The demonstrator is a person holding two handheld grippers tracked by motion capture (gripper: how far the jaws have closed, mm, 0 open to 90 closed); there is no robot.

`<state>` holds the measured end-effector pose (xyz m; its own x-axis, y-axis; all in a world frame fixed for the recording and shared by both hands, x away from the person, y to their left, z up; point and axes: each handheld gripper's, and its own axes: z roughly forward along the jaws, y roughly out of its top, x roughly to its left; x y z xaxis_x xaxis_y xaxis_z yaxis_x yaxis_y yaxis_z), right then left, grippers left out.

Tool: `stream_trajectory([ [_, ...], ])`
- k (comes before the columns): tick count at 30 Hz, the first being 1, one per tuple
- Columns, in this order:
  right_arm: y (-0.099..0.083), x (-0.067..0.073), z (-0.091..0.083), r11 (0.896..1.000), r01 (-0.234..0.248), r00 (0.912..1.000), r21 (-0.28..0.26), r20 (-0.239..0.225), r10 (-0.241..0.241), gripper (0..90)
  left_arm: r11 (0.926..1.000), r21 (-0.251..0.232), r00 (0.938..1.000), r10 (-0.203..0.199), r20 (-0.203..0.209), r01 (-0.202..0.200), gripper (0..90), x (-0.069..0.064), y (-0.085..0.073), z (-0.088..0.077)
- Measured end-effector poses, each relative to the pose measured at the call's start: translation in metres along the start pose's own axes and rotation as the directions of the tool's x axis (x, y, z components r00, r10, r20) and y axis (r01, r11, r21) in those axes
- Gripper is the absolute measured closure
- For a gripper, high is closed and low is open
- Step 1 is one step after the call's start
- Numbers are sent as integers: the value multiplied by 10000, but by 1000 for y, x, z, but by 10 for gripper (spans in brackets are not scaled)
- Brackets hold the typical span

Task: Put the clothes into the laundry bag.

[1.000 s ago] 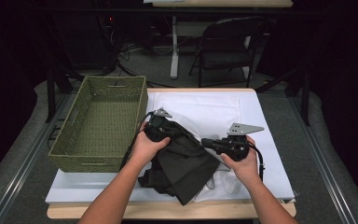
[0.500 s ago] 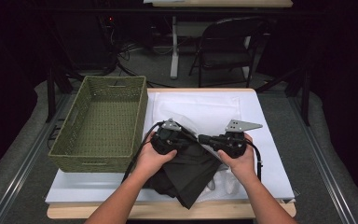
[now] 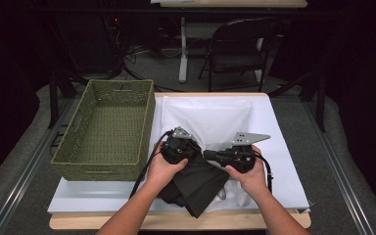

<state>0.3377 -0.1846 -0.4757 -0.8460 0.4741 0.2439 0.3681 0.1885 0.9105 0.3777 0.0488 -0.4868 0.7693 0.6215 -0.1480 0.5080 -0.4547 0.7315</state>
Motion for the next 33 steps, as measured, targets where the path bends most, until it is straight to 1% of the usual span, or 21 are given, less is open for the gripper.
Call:
stream_trajectory([
  [2,-5,-2,-2,9999,-85,10000,65,10,85,900,10000,-92,10000,-6,-88,5,793,2,0,-4],
  [3,-8,-3,-2,9999,-115,9999,117,15,115,900,9997,-212,9999,-128,-91,126,772,5,1,-11],
  [4,-9,-4,-3,9997,-178,9998,172,11,178,900,9997,-212,9999,-128,-91,126,753,5,1,-11],
  [5,-10,-5,-3,9998,-157,9999,143,9,157,900,9996,-248,9998,-109,-157,105,735,7,1,-19],
  [7,-11,-6,-4,9996,-242,9997,168,23,242,900,9993,-364,9996,-44,-270,34,716,9,3,-28],
  [10,-11,-5,-4,9995,-177,9998,242,86,175,900,9979,-637,9975,27,-710,-72,667,15,10,-42],
  [13,-11,-4,-5,9997,-127,9999,228,116,125,900,9968,-801,9917,-19,-1283,-85,557,24,20,-50],
  [14,-11,-5,-5,9997,-71,9999,215,119,69,900,9965,-825,9890,22,-1480,-145,538,28,23,-50],
  [15,-11,-5,-6,9997,-116,9999,203,123,113,900,9967,-814,9860,-83,-1668,-54,518,31,26,-50],
  [18,-11,-5,-7,9998,-137,9998,163,140,134,900,9971,-761,9830,-208,-1826,69,510,40,33,-43],
  [19,-11,-5,-7,9998,-126,9998,157,151,124,900,9978,-646,9834,-261,-1794,147,507,42,34,-40],
  [22,-11,-6,-8,9998,-133,9998,125,129,132,900,9964,-695,9834,-607,-1713,494,486,48,35,-30],
  [24,-11,-7,-8,9998,-160,9998,78,134,159,900,9964,-635,9830,-661,-1713,559,476,51,35,-24],
  [25,-11,-7,-8,9999,-145,9998,76,147,144,900,9957,-672,9815,-744,-1766,634,473,52,35,-21],
  [26,-11,-7,-9,9999,-142,9998,88,136,141,900,9963,-603,9817,-713,-1767,615,469,54,35,-18],
  [28,-11,-7,-9,9999,-127,9998,58,137,126,900,9949,-501,9832,-940,-1566,872,460,56,35,-14],
  [29,-11,-7,-10,9999,-139,9998,54,152,138,900,9938,-456,9825,-1073,-1523,1014,455,56,34,-11],
  [30,-11,-7,-10,9999,-160,9998,58,152,159,900,9938,-456,9825,-1073,-1523,1014,460,56,34,-11],
  [31,-11,-8,-10,9999,-128,9998,19,170,128,900,9957,-45,9875,-923,-1279,925,481,58,33,-7],
  [32,-11,-8,-11,9999,-156,9997,9,195,155,900,9962,9,9873,-867,-1332,876,497,57,32,-6],
  [33,-11,-8,-11,9998,-197,9996,9,189,197,900,9968,53,9875,-786,-1367,801,536,57,31,-5],
])
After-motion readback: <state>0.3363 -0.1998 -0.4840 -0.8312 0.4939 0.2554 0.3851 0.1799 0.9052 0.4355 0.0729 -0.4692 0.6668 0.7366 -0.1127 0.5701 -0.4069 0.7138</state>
